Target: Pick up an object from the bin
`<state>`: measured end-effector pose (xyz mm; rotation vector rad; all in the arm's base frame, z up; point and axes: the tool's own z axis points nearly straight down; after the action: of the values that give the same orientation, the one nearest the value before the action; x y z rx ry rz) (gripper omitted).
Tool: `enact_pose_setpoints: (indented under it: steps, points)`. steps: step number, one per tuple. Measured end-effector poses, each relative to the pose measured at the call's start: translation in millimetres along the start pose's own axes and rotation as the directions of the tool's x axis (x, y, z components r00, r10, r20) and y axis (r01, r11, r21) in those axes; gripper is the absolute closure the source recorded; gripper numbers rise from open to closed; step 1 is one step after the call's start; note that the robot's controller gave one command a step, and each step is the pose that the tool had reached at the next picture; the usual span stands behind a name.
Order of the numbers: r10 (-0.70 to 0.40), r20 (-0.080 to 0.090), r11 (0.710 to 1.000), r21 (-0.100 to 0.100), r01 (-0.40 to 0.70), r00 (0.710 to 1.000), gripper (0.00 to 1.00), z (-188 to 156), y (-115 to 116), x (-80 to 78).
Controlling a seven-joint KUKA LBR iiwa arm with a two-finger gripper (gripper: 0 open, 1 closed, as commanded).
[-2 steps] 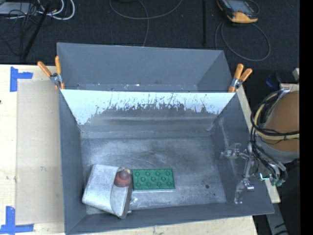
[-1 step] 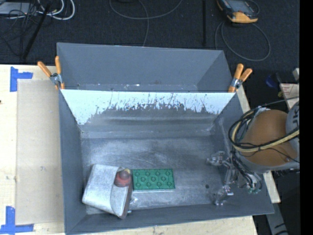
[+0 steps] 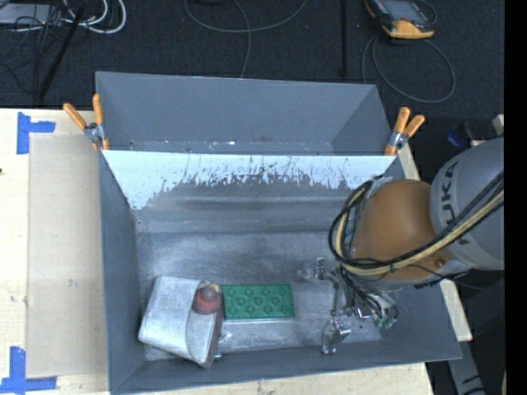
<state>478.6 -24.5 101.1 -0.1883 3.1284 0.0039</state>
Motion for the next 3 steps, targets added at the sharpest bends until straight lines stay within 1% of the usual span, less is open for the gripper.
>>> enact_pose_setpoints:
  steps: [1,2,3]
  points:
    - [-0.173,-0.006,0.985,-0.003,0.173,0.985,0.00,2,125,-35.8]
    - [-0.191,0.000,0.982,0.001,0.191,0.982,0.00,31,90,-34.9]
    - [-0.193,-0.004,0.981,0.000,0.193,0.981,0.00,30,92,-36.0]
